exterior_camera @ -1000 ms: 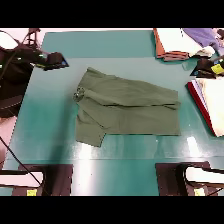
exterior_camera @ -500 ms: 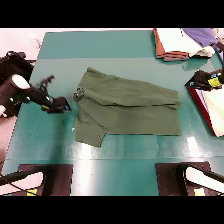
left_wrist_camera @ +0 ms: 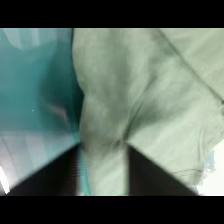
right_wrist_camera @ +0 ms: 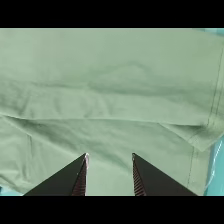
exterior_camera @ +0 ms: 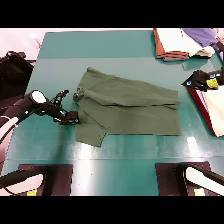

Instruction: Fold the shirts.

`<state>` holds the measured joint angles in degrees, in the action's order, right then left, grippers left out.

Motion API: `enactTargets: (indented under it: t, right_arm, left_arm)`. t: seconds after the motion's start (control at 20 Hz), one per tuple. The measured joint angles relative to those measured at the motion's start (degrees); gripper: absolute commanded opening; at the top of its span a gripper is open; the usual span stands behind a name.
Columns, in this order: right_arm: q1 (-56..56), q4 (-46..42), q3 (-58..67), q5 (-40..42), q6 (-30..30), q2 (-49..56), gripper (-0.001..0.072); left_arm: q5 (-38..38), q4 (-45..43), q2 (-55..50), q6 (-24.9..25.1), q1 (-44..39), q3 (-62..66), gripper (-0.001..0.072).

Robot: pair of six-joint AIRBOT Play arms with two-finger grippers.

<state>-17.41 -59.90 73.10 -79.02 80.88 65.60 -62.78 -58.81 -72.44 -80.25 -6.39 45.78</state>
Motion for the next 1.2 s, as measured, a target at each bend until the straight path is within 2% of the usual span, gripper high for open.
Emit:
enactTargets:
  t: [0.05, 0.1, 0.4, 0.7, 0.75, 0.8, 0.85, 1.0, 1.05, 1.1, 1.2]
  right_arm:
    - [0.0, 0.0, 0.0, 0.3, 0.0, -0.5, 0.0315]
    - [0.0, 0.1, 0.0, 0.4, 0.0, -0.9, 0.0315]
    - [0.0, 0.3, -0.1, 0.0, 0.0, -2.3, 0.0315]
    - [0.0, 0.3, -0.1, 0.5, 0.0, -2.4, 0.0314]
    - [0.0, 0.3, -0.1, 1.0, 0.0, -2.4, 0.0314]
    - [0.0, 0.3, -0.1, 1.4, 0.0, -2.4, 0.0314]
    - [0.0, 0.3, -0.1, 1.8, 0.0, -2.4, 0.0314]
    - [0.0, 0.3, -0.1, 2.5, 0.0, -2.4, 0.0314]
    - [0.0, 0.3, -0.1, 2.6, 0.0, -2.4, 0.0314]
    - [0.0, 0.3, -0.1, 2.6, -0.1, -2.4, 0.0314]
    - [0.0, 0.3, -0.1, 2.7, -0.3, -2.4, 0.0314]
  left_arm:
    - [0.0, 0.2, 0.0, 0.0, -0.1, -0.1, 0.0223]
    - [0.0, 0.3, 0.0, -0.1, -0.2, -0.2, 0.0025]
    - [-3.8, -1.7, 4.4, 0.2, -0.4, -0.3, 0.0024]
    - [-18.7, -4.9, 23.6, -3.1, -0.4, -5.4, 0.0027]
    - [-20.5, -5.0, 26.8, -3.7, -0.4, -6.6, 0.0049]
    - [-22.0, -5.0, 29.4, -4.3, -0.4, -7.4, 0.0317]
    - [-23.0, -5.0, 31.5, -4.9, -0.4, -7.8, 0.0537]
    - [-22.2, -7.0, 35.0, -7.0, -0.4, -6.7, 0.0525]
    - [-20.4, -8.9, 35.5, -8.0, -0.4, -5.9, 0.0361]
    - [-18.7, -11.1, 35.7, -9.0, -0.2, -5.3, 0.029]
    - [-15.5, -15.6, 34.8, -11.0, 1.4, -4.6, 0.0294]
